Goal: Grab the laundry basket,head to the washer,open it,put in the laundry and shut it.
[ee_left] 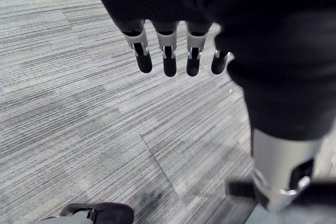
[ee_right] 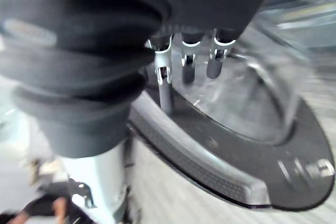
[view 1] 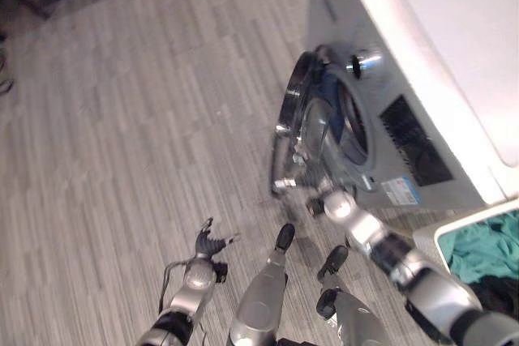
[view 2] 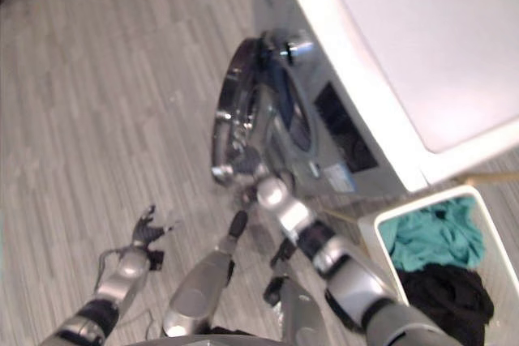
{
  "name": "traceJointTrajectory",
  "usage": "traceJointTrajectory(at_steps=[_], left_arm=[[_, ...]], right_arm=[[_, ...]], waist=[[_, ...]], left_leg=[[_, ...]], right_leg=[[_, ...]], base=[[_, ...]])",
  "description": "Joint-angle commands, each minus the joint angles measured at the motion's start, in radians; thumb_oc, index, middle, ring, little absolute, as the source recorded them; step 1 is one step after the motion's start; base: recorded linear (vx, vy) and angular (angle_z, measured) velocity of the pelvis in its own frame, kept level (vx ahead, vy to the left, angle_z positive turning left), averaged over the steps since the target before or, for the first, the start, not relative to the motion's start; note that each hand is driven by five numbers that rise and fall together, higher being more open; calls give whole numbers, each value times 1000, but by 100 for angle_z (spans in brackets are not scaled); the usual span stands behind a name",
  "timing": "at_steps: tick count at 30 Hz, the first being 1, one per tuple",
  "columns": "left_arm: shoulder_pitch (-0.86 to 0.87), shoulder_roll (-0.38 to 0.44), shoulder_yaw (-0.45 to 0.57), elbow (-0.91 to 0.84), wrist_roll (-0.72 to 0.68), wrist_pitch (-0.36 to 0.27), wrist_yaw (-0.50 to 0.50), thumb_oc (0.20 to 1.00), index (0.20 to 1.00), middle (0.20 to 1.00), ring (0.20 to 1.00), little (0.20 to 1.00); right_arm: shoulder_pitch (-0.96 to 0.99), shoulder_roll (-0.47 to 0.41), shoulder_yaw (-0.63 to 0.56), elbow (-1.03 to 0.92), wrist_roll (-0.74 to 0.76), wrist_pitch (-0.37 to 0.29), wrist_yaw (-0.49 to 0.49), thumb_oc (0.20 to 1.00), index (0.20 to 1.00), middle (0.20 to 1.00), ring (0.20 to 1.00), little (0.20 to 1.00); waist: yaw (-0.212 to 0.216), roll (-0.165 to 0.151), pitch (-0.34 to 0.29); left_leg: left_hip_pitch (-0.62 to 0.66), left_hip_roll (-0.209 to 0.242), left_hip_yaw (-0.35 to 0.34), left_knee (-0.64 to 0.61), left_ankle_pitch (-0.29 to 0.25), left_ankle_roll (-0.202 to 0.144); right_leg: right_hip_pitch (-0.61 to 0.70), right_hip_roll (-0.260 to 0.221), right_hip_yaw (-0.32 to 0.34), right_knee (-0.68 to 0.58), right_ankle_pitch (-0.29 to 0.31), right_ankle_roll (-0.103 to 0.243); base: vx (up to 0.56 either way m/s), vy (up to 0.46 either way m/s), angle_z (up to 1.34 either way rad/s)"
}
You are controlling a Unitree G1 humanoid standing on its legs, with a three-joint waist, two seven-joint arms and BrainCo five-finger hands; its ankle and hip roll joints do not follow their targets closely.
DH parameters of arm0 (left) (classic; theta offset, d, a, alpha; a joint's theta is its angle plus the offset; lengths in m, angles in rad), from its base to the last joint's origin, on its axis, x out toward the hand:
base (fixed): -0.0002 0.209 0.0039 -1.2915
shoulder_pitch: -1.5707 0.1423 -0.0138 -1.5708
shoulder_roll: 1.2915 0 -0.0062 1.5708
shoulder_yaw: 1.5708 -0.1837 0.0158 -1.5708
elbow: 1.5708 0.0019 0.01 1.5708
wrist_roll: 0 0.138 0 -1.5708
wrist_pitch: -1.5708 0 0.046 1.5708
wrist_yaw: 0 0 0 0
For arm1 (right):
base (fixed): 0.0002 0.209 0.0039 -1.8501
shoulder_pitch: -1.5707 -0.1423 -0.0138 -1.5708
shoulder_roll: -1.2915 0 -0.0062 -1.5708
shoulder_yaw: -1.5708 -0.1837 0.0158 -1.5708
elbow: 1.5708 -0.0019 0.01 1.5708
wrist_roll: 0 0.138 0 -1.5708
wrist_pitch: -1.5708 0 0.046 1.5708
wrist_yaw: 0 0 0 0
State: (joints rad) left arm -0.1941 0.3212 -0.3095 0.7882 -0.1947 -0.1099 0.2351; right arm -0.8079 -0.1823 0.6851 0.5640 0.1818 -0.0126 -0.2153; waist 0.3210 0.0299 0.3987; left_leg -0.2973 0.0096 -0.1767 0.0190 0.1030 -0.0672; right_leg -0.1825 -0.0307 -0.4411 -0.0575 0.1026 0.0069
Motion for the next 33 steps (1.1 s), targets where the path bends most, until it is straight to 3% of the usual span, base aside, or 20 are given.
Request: traceJointTrajectory(at_steps=[1, 3, 4, 5, 6, 7, 8, 11, 13, 15, 16, 17, 24, 29, 33], left_arm=[[8, 59, -66, -10, -46, -46, 24, 1000, 1000, 1000, 1000, 1000], [20, 71, -56, -13, -34, -45, 20, 1000, 1000, 1000, 1000, 1000], [18, 71, -58, -14, -34, -45, 20, 1000, 1000, 1000, 1000, 1000], [37, 77, -41, -9, -35, -37, 11, 1000, 1000, 1000, 1000, 1000], [43, 78, -37, -13, -33, -33, 9, 1000, 1000, 1000, 1000, 1000], [45, 77, -35, -12, -34, -32, 9, 1000, 1000, 1000, 1000, 1000], [53, 77, -31, -31, -27, -23, 6, 1000, 1000, 1000, 1000, 1000], [51, 69, -30, -61, -10, -16, 4, 1000, 1000, 1000, 1000, 1000], [14, 57, -48, -131, 35, -11, 6, 1000, 1000, 1000, 1000, 1000], [-5, 56, -55, -143, 57, -10, 9, 1000, 1000, 1000, 1000, 1000], [-90, 62, -77, -180, 124, -8, 35, 1000, 1000, 1000, 1000, 1000], [-122, 68, -82, -180, 141, -7, 44, 1000, 1000, 1000, 1000, 1000], [-351, 176, -71, -53, 168, 11, 87, 1000, 1000, 1000, 1000, 1000], [-463, 265, -25, 150, 160, 34, 96, 1000, 1000, 1000, 1000, 1000], [-484, 298, 30, 264, 146, 49, 112, 1000, 1000, 1000, 1000, 1000]], right_arm=[[-175, 163, -36, -124, 49, -169, -26, 1000, 1000, 1000, 1000, 1000], [-195, 136, -53, -167, 44, -173, -46, 1000, 1000, 1000, 1000, 1000], [-195, 134, -54, -168, 43, -173, -46, 1000, 1000, 1000, 1000, 1000], [-176, 87, -52, -207, 45, -161, -37, 1000, 1000, 1000, 1000, 1000], [-160, 63, -52, -227, 46, -153, -30, 1000, 1000, 1000, 1000, 1000], [-159, 64, -50, -228, 46, -153, -29, 1000, 1000, 1000, 1000, 1000], [-114, 27, -47, -260, 44, -137, -14, 1000, 1000, 1000, 1000, 1000], [-35, -20, -27, -306, 17, -123, 11, 1000, 1000, 1000, 1000, 1000], [115, -89, -21, -362, -36, -109, 52, 1000, 1000, 1000, 1000, 1000], [159, -107, -24, -378, -47, -108, 66, 1000, 1000, 1000, 1000, 1000], [271, -172, -56, -400, -90, -115, 93, 1000, 1000, 1000, 1000, 1000], [294, -191, -64, -398, -114, -117, 95, 1000, 1000, 1000, 1000, 1000], [454, -298, -160, -379, -134, -120, 108, 1000, 1000, 1000, 1000, 1000], [521, -347, -227, -395, -96, -137, 117, 1000, 1000, 1000, 1000, 1000], [580, -363, -273, -434, -70, -155, 119, 1000, 1000, 1000, 1000, 1000]], waist=[[78, -23, -30], [91, -36, -38], [91, -30, -37], [91, -47, -40], [87, -48, -40], [87, -53, -42], [71, -62, -38], [46, -72, -34], [-11, -82, -18], [-26, -84, -15], [-87, -94, -4], [-105, -98, -2], [-232, -116, 11], [-296, -125, 17], [-322, -130, 24]], left_leg=[[-25, -70, 5, 43, -54, 25], [-8, -68, -3, 31, -74, 20], [-22, -72, -5, 34, -50, 25], [-1, -66, -3, 20, -71, 20], [-14, -69, -3, 19, -46, 25], [1, -65, -1, 15, -69, 20], [-6, -63, 9, 10, -47, 25], [3, -55, 30, 2, -50, 25], [7, -44, 71, 2, -57, 27], [8, -39, 84, 3, -60, 28], [4, -28, 125, 9, -70, 28], [2, -25, 136, 10, -72, 28], [-33, -8, 205, 17, -70, 35], [-53, -3, 235, 6, -60, 40], [-64, -4, 243, -2, -53, 40]], right_leg=[[-16, -121, 57, 194, -205, 82], [2, -116, 51, 194, -236, 83], [-6, -119, 42, 191, -211, 81], [7, -115, 50, 195, -239, 83], [0, -117, 41, 189, -212, 81], [9, -114, 51, 192, -237, 84], [-1, -115, 51, 188, -209, 81], [-5, -113, 67, 184, -201, 84], [-21, -110, 102, 180, -186, 89], [-27, -109, 116, 179, -180, 91], [-48, -105, 158, 171, -163, 99], [-56, -104, 169, 169, -158, 102], [-127, -90, 249, 158, -122, 111], [-166, -83, 276, 149, -100, 116], [-183, -79, 285, 142, -93, 115]], base=[[53, -58, 85], [79, -41, 59], [111, -69, 51], [-51, 47, 41], [104, -58, 36], [-66, 53, 24], [4, 3, 22], [-35, 33, -5], [-54, 75, -46], [-60, 82, -84], [-71, 86, -96], [-89, 109, -63], [-52, 66, -60], [-12, 58, -28], [7, 40, -18]])
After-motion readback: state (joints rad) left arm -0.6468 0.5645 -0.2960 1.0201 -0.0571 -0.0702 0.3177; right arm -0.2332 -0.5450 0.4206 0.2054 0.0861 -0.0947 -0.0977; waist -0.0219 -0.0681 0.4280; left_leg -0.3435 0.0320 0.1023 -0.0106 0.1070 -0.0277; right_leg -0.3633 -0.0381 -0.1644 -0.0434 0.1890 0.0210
